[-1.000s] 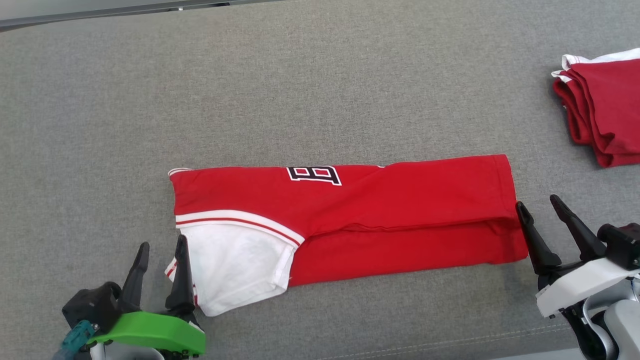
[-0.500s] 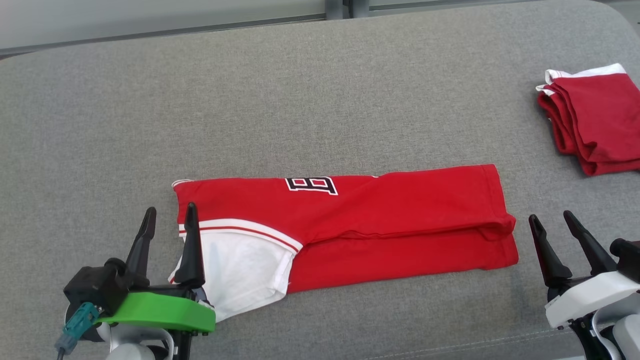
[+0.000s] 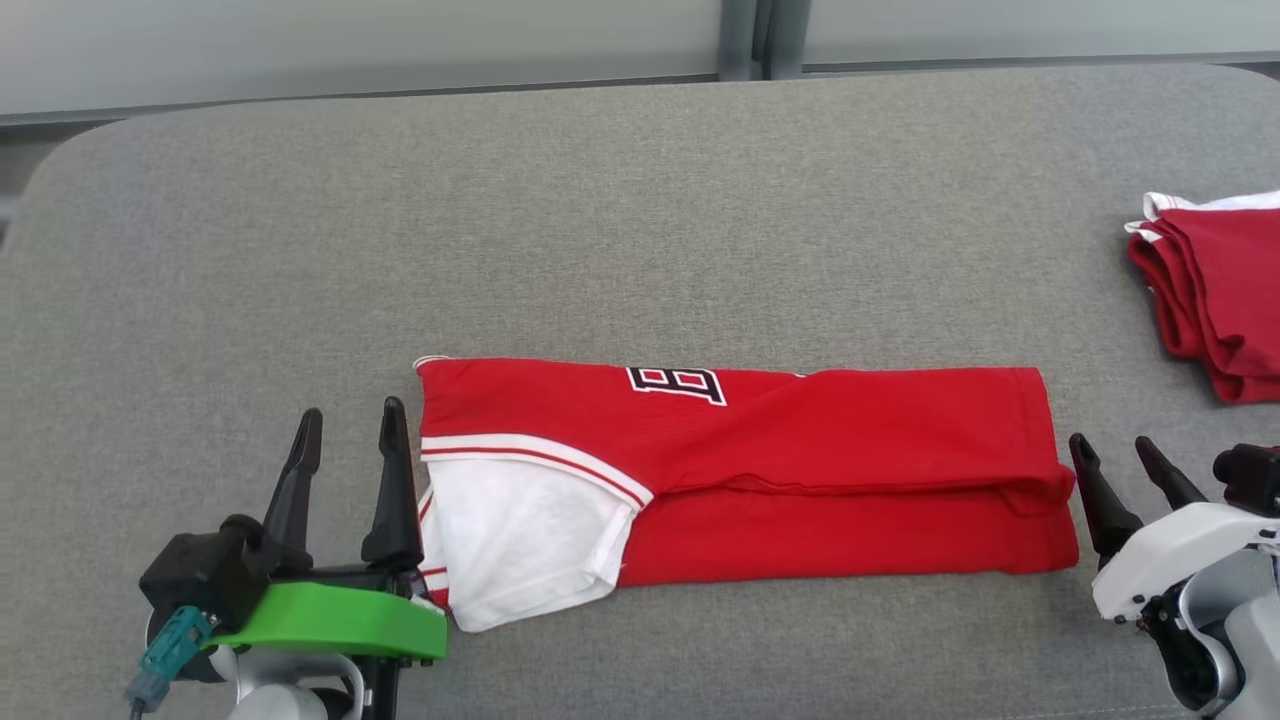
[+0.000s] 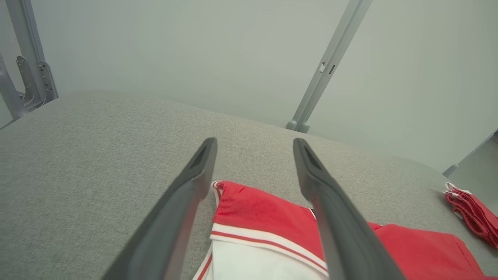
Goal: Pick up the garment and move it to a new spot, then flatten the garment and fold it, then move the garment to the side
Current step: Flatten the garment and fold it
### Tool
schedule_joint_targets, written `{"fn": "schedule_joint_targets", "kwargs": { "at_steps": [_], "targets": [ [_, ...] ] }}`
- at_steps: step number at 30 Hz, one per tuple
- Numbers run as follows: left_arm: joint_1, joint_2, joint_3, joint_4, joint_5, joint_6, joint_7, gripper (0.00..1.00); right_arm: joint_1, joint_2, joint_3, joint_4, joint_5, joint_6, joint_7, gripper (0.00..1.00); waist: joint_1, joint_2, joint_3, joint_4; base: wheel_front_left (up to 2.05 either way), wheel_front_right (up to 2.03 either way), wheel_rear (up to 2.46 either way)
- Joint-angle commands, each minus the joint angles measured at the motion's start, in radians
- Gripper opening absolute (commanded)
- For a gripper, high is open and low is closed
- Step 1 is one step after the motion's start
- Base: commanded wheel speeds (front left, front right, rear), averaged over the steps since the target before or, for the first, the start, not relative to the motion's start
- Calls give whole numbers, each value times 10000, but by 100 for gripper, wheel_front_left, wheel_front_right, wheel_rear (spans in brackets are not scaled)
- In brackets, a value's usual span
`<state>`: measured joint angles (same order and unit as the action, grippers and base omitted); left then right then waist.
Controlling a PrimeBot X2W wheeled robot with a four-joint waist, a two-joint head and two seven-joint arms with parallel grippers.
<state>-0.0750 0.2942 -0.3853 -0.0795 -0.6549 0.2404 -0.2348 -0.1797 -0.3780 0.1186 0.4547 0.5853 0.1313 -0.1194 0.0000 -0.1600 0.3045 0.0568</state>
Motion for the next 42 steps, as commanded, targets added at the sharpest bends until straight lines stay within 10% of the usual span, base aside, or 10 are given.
{"fn": "schedule_joint_targets", "kwargs": {
  "at_steps": [1, 22, 25, 30, 42],
  "targets": [
    [69, -60, -27, 54, 0, -19, -50, 100, -288, 111, -19, 338, 51, -11, 235, 100, 0, 0, -88, 401, 0, 0, 0],
    [461, -27, 78, 130, -135, 43, -135, 100, -701, 187, 565, 2909, 318, -11, 717, 100, 0, 0, -275, 1325, 0, 0, 0],
    [468, -20, 64, 135, -135, 42, -132, 100, -867, 256, 750, 3110, 328, -11, 758, 43, 0, 0, -286, 1263, 0, 0, 0],
    [456, 7, 24, 144, -128, 32, -119, 100, -1212, 327, 926, 3551, 366, -13, 668, 0, 0, 0, -289, 1159, 0, 0, 0],
    [537, 145, 9, 74, -93, 146, -29, 100, -2295, -369, 1263, 3491, 1013, -15, 507, 0, 0, 0, -410, 567, 0, 0, 0]
  ]
}}
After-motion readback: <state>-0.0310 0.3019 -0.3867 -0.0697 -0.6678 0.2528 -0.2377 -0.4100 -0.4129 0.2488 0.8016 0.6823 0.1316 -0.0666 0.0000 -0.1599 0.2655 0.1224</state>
